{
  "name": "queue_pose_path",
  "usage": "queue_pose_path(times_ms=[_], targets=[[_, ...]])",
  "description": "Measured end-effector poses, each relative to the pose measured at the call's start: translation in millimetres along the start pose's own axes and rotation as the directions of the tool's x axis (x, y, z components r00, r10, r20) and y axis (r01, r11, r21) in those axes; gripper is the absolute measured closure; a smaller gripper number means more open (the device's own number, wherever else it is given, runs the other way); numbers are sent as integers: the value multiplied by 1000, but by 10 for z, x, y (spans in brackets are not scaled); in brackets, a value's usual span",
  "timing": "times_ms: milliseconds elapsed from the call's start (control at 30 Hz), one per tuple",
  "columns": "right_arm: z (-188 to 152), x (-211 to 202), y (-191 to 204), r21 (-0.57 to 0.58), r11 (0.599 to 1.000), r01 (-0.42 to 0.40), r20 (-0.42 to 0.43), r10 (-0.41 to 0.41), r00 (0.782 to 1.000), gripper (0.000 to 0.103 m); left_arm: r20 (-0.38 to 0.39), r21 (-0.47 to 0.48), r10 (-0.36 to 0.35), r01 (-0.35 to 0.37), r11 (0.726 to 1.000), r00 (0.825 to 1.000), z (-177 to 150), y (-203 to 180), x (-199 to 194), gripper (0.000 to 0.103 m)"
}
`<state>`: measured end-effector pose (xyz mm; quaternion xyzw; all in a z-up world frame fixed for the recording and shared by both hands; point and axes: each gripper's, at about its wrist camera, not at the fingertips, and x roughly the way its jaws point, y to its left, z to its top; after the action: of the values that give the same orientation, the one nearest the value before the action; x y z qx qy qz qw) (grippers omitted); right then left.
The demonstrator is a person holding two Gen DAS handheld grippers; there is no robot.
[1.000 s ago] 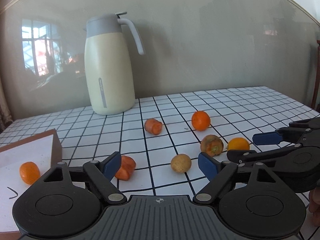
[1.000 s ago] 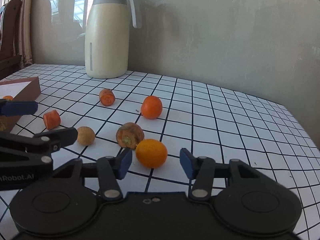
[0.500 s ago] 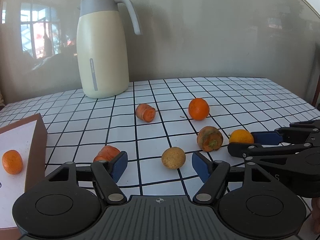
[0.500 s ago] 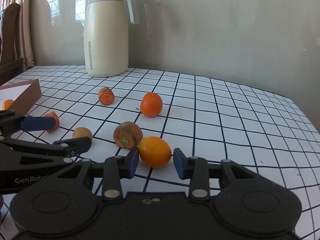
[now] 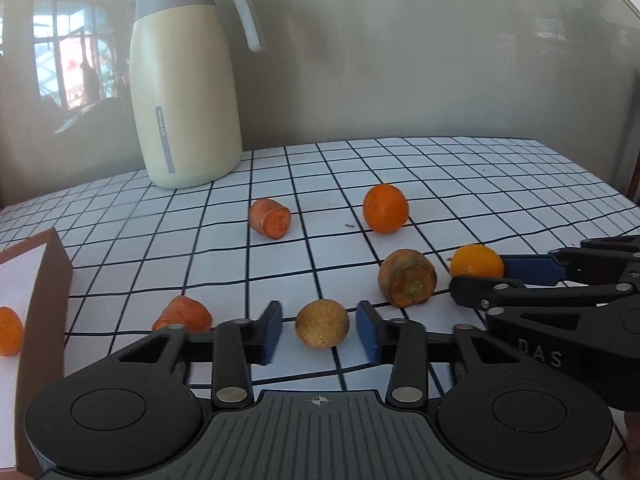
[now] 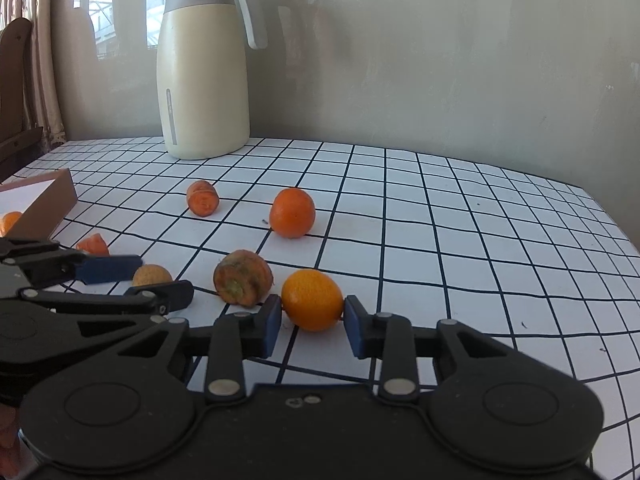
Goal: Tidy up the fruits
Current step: 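Grasp the small tan potato-like fruit with the left tool while the right tool grasps the orange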
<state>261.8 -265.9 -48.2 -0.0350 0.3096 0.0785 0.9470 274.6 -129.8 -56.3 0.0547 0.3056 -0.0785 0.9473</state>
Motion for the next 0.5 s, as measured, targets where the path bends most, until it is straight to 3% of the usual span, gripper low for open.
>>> queue_pose_path(times_ms=[67,500], targets=[[1,15,10,0,1000,2,-8,-2,1000,77,2,12,-5,5,1000,1000,-2,-37,-3,74],[28,-119,-135,23,999,35,19,-35,999,79,39,-11,-5,5,1000,999,-41,2,-120,74]])
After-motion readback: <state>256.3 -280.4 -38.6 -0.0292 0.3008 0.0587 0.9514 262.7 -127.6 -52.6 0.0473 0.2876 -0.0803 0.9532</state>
